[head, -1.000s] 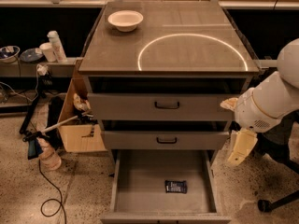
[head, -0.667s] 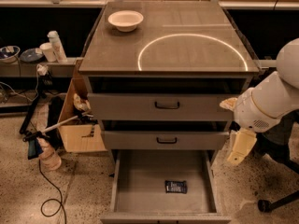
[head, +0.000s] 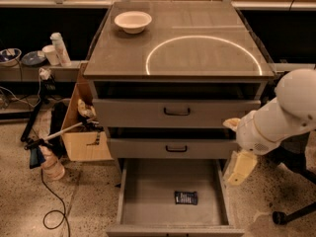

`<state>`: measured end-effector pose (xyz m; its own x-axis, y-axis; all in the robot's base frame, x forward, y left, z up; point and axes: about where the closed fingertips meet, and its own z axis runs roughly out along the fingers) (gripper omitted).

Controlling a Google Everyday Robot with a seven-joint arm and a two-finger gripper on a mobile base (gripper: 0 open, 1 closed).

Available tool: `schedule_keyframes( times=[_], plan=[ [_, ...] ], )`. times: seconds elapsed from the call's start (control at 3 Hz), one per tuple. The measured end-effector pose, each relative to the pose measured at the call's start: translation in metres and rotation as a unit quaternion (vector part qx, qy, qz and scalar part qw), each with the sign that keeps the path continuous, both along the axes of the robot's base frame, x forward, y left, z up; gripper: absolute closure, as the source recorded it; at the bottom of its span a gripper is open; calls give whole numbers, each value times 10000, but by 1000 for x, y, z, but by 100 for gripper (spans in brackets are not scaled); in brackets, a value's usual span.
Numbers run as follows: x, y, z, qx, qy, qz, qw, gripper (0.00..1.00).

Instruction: Pick rxbar chocolate from bottom drawer and place on counter

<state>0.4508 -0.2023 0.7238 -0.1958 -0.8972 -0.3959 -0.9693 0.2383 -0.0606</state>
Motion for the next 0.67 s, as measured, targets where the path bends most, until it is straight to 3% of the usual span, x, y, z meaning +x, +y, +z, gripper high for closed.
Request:
schedule_keyframes(
  times=[0.67],
  plan=[
    [3, 30, -108, 123, 271, -14, 9996, 0]
  ],
)
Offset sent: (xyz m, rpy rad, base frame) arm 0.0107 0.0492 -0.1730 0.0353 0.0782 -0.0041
